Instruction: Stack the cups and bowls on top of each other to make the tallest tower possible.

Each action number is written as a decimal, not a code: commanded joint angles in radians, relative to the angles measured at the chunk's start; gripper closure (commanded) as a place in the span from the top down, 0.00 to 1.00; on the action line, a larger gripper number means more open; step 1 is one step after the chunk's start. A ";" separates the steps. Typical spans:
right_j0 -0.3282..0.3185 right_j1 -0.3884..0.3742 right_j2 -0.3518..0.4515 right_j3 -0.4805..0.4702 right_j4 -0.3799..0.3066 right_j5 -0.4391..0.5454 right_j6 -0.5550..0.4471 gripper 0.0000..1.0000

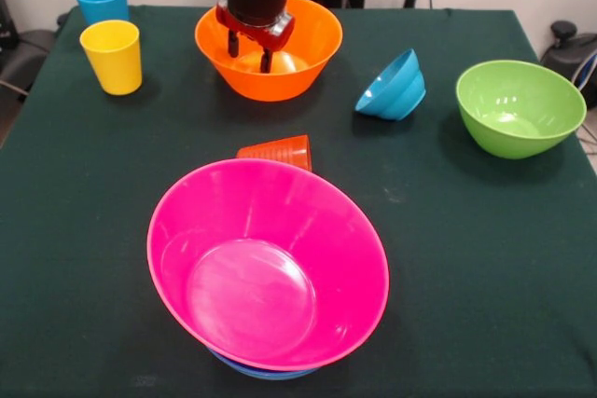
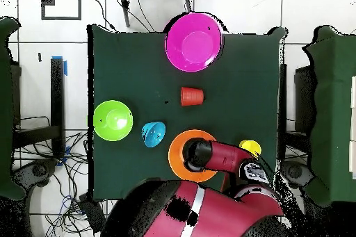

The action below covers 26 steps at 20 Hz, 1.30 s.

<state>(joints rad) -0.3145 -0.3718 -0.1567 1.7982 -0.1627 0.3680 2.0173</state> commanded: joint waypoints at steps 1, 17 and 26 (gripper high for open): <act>0.025 0.020 0.119 0.005 -0.054 -0.061 0.027 1.00; -0.012 -0.090 0.165 0.028 -0.021 0.072 -0.010 1.00; -0.076 -0.120 0.203 0.010 -0.029 0.180 -0.073 1.00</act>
<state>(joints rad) -0.3629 -0.4916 -0.0878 1.8115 -0.1701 0.4435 2.0173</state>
